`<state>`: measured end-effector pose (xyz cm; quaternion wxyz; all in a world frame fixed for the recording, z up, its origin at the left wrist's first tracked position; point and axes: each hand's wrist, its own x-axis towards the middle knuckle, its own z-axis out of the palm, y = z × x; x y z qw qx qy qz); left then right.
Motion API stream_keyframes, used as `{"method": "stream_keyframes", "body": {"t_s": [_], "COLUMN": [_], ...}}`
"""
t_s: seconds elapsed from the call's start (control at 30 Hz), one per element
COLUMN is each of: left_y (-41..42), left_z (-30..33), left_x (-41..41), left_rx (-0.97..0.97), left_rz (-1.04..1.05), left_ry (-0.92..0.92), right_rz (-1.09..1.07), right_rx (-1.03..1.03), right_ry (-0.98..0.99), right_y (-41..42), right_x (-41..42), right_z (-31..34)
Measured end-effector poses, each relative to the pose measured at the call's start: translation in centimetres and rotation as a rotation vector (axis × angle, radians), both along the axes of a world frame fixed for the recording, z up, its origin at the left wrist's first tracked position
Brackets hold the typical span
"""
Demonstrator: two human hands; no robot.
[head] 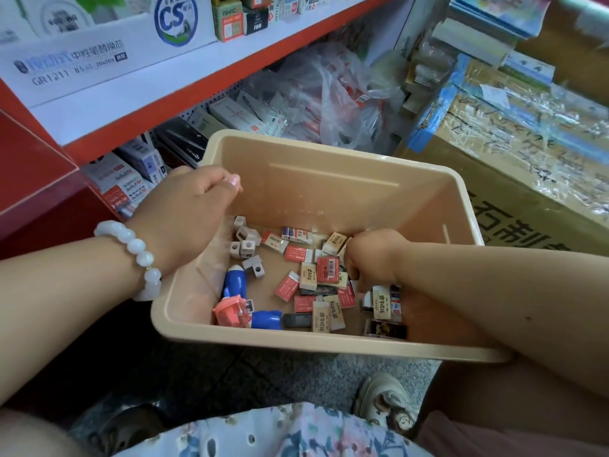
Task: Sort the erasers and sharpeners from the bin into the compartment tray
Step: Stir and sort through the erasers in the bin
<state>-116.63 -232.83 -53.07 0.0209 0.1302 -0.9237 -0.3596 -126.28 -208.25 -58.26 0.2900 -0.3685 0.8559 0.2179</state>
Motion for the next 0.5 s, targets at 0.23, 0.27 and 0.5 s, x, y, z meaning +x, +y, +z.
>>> {"method": "stream_keyframes", "body": {"t_s": [0.23, 0.27, 0.5], "left_y": [0.2, 0.2, 0.5], "left_z": [0.2, 0.2, 0.6], "left_x": [0.1, 0.1, 0.3], "left_rx": [0.000, -0.001, 0.019], "left_rz": [0.012, 0.016, 0.033], "left_ry": [-0.001, -0.002, -0.017], "right_rz": [0.123, 0.123, -0.123], "right_rx": [0.051, 0.045, -0.035], "right_ry": [0.067, 0.075, -0.124], "right_y": [0.1, 0.0, -0.2], "right_x": [0.6, 0.6, -1.2], "right_z": [-0.3, -0.4, 1.2]}}
